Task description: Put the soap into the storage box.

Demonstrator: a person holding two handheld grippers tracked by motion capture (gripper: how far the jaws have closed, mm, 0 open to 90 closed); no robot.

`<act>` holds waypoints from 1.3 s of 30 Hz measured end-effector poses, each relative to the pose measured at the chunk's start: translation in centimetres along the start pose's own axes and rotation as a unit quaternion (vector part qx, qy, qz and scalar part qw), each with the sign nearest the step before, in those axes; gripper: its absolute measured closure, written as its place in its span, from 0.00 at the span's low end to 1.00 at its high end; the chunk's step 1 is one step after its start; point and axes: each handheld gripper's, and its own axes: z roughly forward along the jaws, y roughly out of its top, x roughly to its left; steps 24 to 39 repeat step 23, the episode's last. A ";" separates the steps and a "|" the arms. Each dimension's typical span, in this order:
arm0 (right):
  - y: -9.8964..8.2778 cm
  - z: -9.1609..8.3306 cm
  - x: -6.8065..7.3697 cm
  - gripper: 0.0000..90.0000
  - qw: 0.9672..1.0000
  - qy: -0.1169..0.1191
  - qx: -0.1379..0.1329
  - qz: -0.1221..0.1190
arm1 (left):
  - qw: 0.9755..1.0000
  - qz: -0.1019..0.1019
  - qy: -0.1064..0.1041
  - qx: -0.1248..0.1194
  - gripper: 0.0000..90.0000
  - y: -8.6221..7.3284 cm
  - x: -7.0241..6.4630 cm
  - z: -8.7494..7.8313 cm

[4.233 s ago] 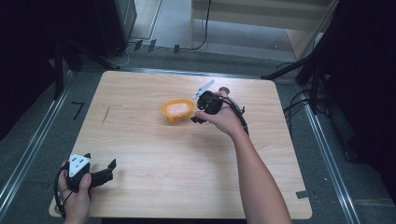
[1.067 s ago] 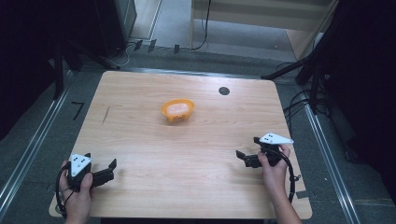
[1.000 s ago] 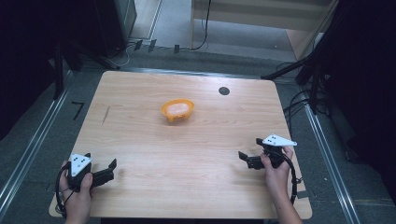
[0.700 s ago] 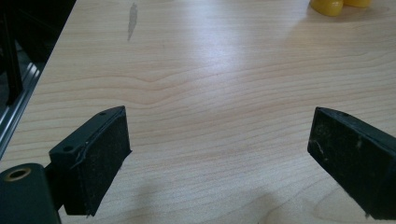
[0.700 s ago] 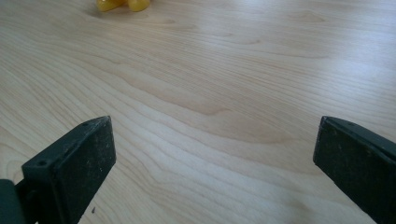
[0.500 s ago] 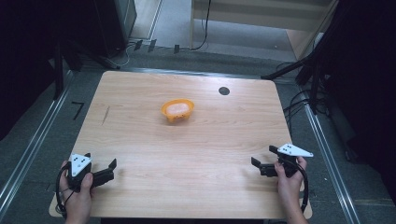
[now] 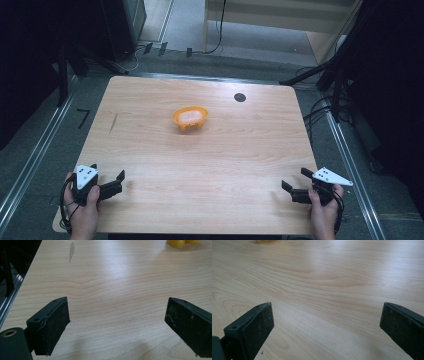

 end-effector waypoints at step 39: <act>-2.3 -3.6 1.1 0.00 0.998 -0.034 -0.038 -0.027 | 1.000 -0.005 -0.003 0.007 0.07 0.1 0.1 0.2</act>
